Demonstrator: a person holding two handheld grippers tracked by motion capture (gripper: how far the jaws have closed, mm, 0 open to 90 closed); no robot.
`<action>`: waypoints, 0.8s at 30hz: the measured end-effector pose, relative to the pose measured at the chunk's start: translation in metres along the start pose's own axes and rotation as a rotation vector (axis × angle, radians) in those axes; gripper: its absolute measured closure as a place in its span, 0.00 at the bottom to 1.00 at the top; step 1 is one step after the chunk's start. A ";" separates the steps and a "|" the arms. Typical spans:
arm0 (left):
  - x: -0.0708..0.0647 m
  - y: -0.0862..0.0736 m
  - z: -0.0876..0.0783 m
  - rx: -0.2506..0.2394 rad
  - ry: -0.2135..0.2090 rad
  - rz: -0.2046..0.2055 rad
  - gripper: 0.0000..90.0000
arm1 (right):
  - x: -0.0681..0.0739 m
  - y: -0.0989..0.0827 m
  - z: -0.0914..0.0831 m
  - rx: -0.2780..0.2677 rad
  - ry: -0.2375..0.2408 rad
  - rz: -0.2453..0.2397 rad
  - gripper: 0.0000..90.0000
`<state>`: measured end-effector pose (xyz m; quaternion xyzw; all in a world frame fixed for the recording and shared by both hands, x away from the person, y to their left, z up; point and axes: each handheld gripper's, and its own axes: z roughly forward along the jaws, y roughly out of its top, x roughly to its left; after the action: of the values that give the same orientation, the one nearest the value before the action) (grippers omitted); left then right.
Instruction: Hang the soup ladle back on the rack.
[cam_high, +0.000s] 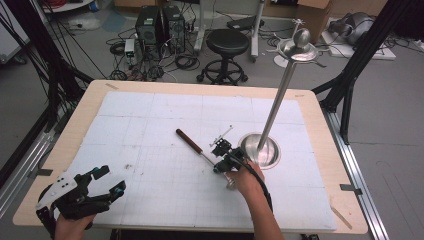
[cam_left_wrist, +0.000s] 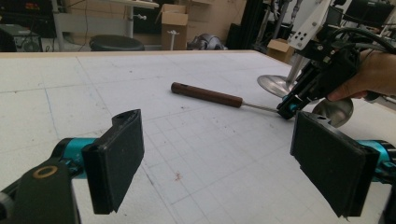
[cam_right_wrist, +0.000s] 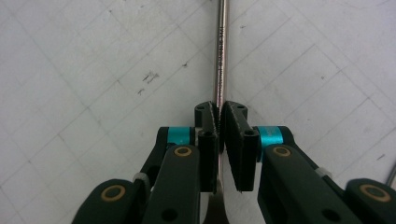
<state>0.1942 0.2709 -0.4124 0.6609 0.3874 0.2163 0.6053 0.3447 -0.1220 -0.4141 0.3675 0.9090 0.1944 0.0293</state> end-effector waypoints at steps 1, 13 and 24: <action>0.000 0.000 0.000 0.002 0.000 0.001 0.20 | -0.001 0.000 0.000 -0.004 0.005 0.009 0.93; 0.000 0.000 0.000 0.002 0.001 -0.001 0.20 | 0.000 -0.004 -0.011 -0.040 0.019 0.005 0.93; -0.001 0.000 0.002 0.008 0.001 0.005 0.20 | 0.003 -0.015 -0.033 -0.169 0.068 0.011 0.93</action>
<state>0.1948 0.2693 -0.4129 0.6643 0.3866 0.2166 0.6019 0.3262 -0.1409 -0.3888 0.3620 0.8877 0.2832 0.0281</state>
